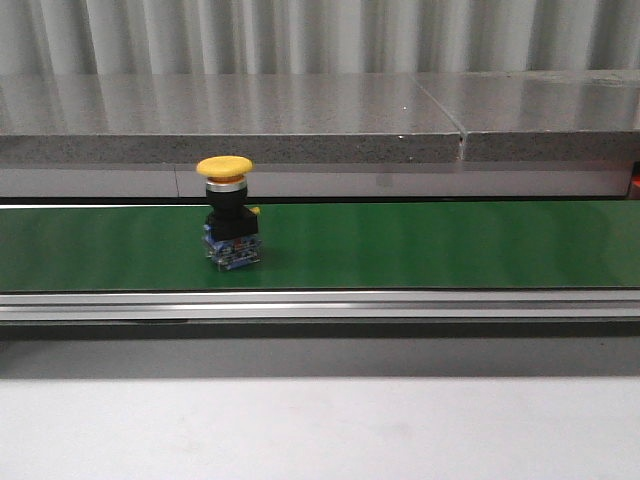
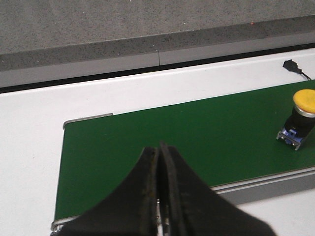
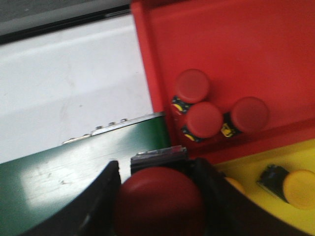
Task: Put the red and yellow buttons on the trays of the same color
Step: 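Carry the red button into the red tray and release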
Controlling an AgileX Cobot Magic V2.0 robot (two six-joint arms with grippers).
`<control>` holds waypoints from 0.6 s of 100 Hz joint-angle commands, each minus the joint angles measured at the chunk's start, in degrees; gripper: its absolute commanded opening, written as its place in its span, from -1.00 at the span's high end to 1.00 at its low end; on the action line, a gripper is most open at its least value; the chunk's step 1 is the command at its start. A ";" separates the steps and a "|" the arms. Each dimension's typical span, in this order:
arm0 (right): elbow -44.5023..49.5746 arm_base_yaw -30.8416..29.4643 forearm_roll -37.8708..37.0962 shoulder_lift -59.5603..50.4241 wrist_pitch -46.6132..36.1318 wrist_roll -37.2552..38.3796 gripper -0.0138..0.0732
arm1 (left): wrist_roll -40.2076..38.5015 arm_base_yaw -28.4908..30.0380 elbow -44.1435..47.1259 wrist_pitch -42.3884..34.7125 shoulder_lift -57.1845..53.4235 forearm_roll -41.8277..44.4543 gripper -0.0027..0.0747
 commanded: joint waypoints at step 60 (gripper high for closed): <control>-11.82 -6.90 -0.37 9.91 -2.42 5.37 0.25 | -0.44 -0.53 -1.69 -4.20 0.07 -0.65 0.98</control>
